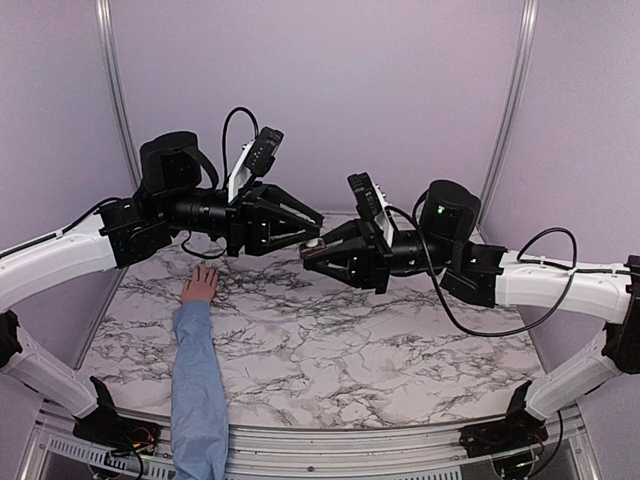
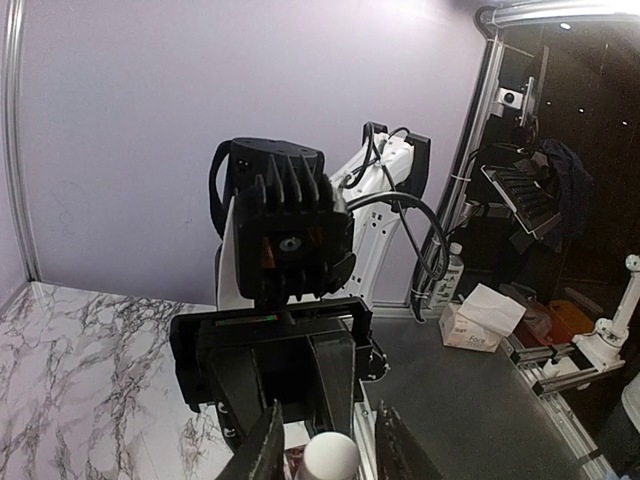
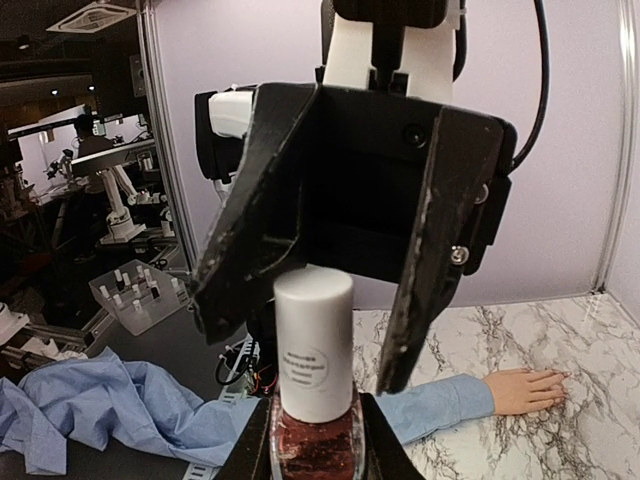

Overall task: Paint the nails
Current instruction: Unscrew the nail polish bottle.

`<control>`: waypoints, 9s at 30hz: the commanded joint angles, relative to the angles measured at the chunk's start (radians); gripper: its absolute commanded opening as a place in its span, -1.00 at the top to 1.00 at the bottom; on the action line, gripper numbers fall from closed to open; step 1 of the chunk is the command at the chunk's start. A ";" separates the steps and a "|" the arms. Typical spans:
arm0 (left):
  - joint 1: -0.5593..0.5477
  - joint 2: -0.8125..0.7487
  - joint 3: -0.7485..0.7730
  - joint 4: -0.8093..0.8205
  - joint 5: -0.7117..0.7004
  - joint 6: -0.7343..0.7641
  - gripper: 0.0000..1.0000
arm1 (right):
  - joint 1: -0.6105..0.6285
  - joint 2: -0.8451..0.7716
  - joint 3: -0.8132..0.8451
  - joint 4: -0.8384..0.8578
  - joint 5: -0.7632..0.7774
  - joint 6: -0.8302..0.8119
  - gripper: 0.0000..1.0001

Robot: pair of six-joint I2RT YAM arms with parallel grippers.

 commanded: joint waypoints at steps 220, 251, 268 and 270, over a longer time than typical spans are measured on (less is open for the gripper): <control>0.041 -0.210 -0.084 -0.014 -0.445 0.129 -0.40 | -0.032 -0.047 0.047 -0.120 0.254 -0.282 1.00; 0.001 0.026 0.084 -0.063 0.091 0.184 0.06 | -0.061 0.034 0.123 -0.025 -0.243 0.057 1.00; -0.020 -0.018 0.069 -0.142 -0.073 0.241 0.93 | -0.070 0.079 0.148 0.044 -0.189 0.100 1.00; -0.024 -0.030 0.055 -0.147 -0.113 0.241 1.00 | -0.071 0.079 0.146 0.045 -0.159 0.101 1.00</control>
